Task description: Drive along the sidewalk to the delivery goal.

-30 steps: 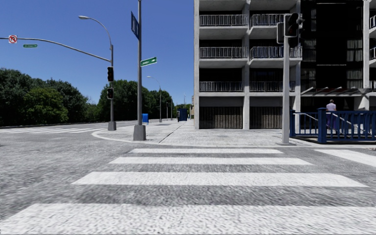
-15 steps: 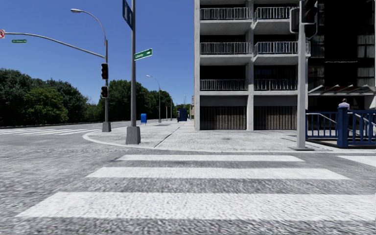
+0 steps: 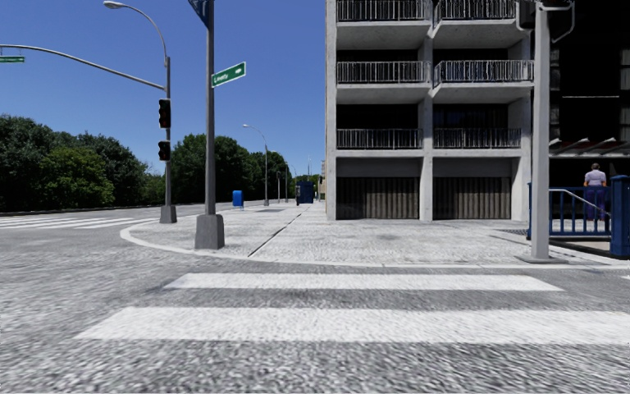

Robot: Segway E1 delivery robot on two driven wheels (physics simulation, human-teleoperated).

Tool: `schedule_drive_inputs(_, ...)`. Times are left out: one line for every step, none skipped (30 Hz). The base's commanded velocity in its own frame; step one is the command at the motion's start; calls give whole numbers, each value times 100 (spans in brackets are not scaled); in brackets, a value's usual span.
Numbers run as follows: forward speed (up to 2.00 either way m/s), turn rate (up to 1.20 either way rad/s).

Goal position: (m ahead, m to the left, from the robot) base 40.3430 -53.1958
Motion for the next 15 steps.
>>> schedule_drive_inputs(144, 0)
schedule_drive_inputs(144, 0)
schedule_drive_inputs(144, 0)
schedule_drive_inputs(144, 0)
schedule_drive_inputs(144, 0)
schedule_drive_inputs(144, 0)
schedule_drive_inputs(144, 0)
schedule_drive_inputs(144, 0)
schedule_drive_inputs(144, 0)
schedule_drive_inputs(144, 0)
schedule_drive_inputs(145, 0)
schedule_drive_inputs(145, 0)
schedule_drive_inputs(146, 0)
schedule_drive_inputs(146, 0)
schedule_drive_inputs(146, 0)
